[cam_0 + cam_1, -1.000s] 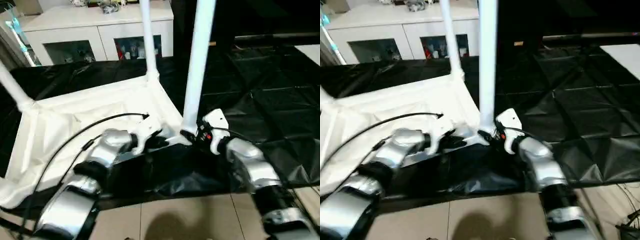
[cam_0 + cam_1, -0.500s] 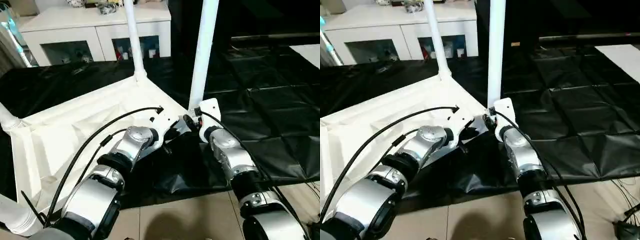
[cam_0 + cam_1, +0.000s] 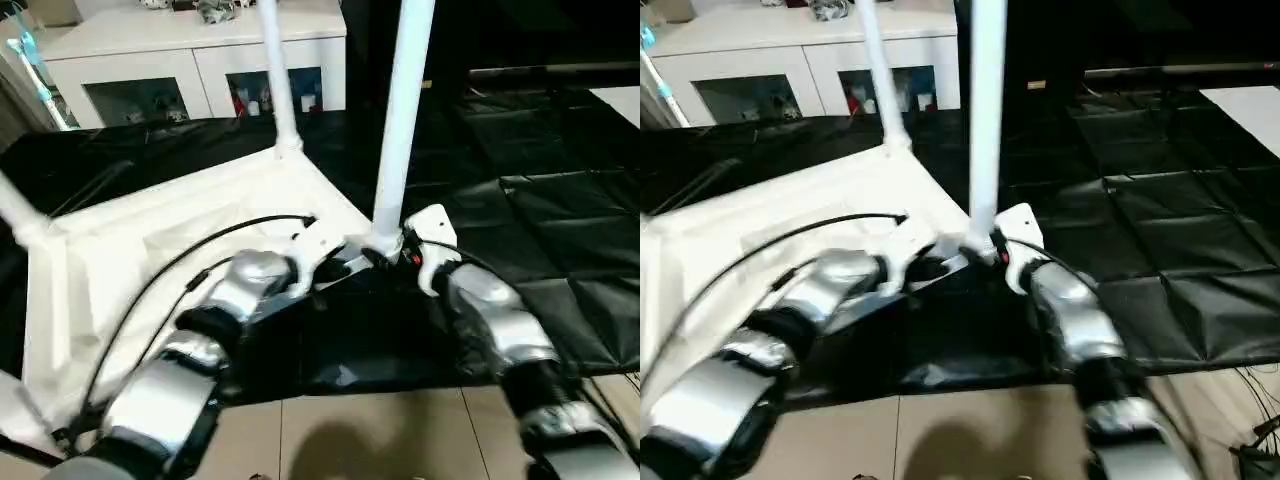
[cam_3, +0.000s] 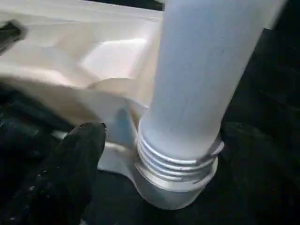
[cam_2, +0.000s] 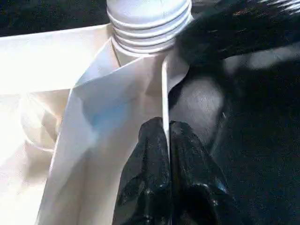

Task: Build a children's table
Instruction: Rotate leg to tighten

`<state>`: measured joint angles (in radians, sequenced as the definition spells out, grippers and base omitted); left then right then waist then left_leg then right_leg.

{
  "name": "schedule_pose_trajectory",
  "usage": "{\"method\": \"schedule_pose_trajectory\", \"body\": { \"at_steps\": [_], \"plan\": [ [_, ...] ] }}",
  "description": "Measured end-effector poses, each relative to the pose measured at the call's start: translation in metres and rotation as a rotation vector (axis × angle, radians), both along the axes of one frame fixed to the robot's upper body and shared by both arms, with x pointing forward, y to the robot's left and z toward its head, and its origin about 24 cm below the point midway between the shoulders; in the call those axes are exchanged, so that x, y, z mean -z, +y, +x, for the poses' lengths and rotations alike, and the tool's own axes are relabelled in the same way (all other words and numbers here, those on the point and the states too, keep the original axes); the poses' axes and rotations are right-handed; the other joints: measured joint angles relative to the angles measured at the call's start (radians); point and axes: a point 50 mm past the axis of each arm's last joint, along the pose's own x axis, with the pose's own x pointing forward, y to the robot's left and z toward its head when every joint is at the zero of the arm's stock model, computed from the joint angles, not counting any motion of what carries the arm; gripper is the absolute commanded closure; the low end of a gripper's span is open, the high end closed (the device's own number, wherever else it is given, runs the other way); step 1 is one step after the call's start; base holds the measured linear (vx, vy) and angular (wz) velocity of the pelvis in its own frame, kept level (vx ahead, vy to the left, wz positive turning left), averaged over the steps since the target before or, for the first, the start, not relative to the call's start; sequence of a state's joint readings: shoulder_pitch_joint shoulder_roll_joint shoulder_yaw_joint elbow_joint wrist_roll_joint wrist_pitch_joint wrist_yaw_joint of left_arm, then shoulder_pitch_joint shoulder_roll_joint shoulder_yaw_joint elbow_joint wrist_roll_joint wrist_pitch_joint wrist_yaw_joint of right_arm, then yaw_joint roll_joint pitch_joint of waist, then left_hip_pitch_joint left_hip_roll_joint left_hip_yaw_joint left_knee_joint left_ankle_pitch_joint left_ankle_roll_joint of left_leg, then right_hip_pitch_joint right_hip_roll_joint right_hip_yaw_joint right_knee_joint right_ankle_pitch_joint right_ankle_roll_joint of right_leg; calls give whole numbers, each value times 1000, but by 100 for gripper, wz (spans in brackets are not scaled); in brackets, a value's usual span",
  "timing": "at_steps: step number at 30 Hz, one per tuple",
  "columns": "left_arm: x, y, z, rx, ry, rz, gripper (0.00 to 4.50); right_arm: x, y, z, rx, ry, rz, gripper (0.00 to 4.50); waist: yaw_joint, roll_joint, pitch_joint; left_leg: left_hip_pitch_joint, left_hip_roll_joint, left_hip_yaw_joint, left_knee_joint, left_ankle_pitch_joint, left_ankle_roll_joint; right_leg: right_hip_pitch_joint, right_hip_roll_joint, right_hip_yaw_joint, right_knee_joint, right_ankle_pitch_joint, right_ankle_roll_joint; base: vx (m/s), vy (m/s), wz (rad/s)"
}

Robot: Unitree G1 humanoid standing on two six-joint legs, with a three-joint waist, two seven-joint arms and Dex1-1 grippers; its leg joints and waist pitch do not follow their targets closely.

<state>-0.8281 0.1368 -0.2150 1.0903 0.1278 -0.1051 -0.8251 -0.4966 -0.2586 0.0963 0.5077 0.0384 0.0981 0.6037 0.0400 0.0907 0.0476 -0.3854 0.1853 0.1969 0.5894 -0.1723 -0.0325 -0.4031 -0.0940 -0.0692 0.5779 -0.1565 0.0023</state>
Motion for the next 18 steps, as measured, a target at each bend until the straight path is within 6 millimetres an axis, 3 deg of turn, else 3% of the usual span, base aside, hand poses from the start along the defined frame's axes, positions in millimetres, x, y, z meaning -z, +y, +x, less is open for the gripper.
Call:
{"method": "schedule_pose_trajectory", "body": {
  "at_steps": [6,11,18],
  "plan": [
    [0,16,-14,194,45,-33,450,-11,-13,-12,-165,-1,-5,31,24,3,-1,-1,1,1,0,0,0,0,0,0,0,2,-4,0,0,0],
    [-1,21,-21,284,74,-41,450,-12,-12,-19,-252,14,7,31,41,3,-1,-2,1,3,0,0,0,-1,0,1,0,1,-2,0,0,0],
    [-1,25,-22,284,67,-35,450,-9,-13,-23,-328,60,-24,31,46,3,-1,-2,2,4,0,0,0,-2,0,2,0,0,-1,0,0,0]
  ]
}}
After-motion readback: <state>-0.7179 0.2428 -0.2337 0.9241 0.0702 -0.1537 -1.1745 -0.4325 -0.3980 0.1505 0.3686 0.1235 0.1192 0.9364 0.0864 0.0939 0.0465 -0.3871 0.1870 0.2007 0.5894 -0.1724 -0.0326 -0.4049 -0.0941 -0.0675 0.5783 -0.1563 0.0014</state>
